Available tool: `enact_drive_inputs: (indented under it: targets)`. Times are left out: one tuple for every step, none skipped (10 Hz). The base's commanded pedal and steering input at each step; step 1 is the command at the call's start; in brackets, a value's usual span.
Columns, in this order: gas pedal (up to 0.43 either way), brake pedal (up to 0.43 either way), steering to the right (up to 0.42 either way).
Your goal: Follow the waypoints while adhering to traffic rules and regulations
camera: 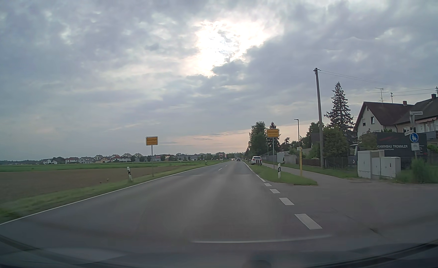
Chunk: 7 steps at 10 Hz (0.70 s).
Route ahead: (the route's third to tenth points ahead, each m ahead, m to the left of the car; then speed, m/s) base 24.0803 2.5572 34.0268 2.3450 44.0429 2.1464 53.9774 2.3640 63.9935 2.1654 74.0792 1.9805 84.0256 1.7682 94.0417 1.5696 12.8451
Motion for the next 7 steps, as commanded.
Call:
enact_drive_inputs:
  targets:
    - [0.157, 0.0, 0.003]
    - [0.157, 0.0, 0.003]
    - [0.157, 0.0, 0.003]
    - [0.157, 0.0, 0.003]
    - [0.15, 0.0, 0.003]
    - [0.15, 0.0, 0.003]
    - [0.15, 0.0, 0.003]
